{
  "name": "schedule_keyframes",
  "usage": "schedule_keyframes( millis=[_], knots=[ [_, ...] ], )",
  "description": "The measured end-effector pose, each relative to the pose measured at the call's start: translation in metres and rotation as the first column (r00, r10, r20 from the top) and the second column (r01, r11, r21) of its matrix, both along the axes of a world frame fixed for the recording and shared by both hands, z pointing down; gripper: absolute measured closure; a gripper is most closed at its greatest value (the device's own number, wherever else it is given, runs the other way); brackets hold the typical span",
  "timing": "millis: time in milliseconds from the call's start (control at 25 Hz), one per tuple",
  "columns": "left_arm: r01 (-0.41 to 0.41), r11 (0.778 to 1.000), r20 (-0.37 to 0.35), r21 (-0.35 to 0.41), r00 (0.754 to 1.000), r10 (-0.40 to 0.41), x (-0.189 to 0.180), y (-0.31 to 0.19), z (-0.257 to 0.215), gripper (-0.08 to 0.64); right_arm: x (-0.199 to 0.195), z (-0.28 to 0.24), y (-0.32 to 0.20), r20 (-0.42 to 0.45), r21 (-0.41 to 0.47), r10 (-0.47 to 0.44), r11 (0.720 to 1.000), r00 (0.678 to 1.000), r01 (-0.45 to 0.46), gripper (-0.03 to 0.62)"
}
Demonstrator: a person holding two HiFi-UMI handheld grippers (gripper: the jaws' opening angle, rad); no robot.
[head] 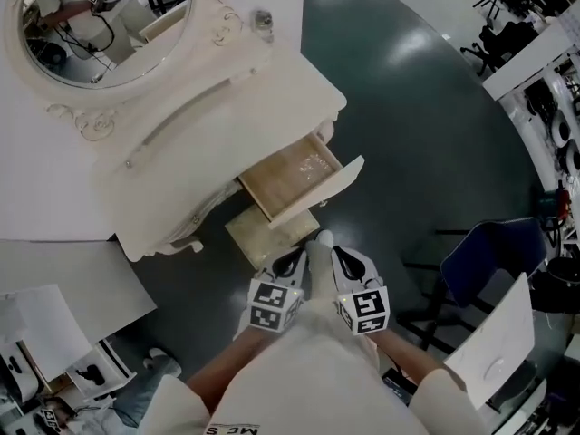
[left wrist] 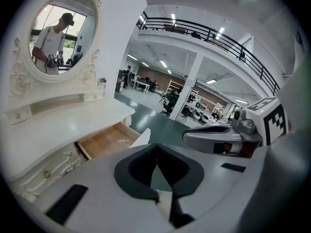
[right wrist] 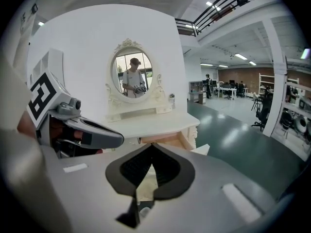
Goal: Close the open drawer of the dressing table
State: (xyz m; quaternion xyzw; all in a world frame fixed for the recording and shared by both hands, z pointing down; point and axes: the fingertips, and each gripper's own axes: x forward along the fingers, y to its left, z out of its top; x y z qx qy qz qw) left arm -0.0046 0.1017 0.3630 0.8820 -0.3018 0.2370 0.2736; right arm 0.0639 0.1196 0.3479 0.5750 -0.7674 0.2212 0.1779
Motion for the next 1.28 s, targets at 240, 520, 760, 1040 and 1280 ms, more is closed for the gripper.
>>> schedule_keyframes(
  millis=[240, 520, 760, 1040, 1280],
  knots=[
    [0.016, 0.998, 0.077, -0.057, 0.997, -0.012, 0.005, -0.020, 0.038, 0.551, 0.011, 0.024, -0.024, 0.020, -0.025, -0.021, 0.999, 1.000, 0.022, 0.591],
    [0.049, 0.996, 0.106, -0.068, 0.993, -0.041, 0.021, -0.034, 0.057, 0.551, 0.033, 0.063, -0.035, 0.006, -0.078, -0.043, 0.996, 0.999, 0.043, 0.591],
    [0.064, 0.996, 0.104, -0.069, 0.993, -0.056, 0.035, -0.042, 0.070, 0.551, 0.038, 0.083, -0.047, 0.020, -0.110, -0.036, 0.993, 0.999, 0.038, 0.591],
    [0.095, 0.992, 0.115, -0.083, 0.990, -0.085, 0.038, -0.054, 0.096, 0.551, 0.039, 0.110, -0.068, 0.049, -0.127, 0.000, 0.992, 0.999, 0.006, 0.591],
    [0.116, 0.989, 0.130, -0.095, 0.986, -0.103, 0.032, -0.058, 0.119, 0.551, 0.038, 0.143, -0.078, 0.046, -0.186, 0.034, 0.982, 0.998, -0.025, 0.589]
  ],
)
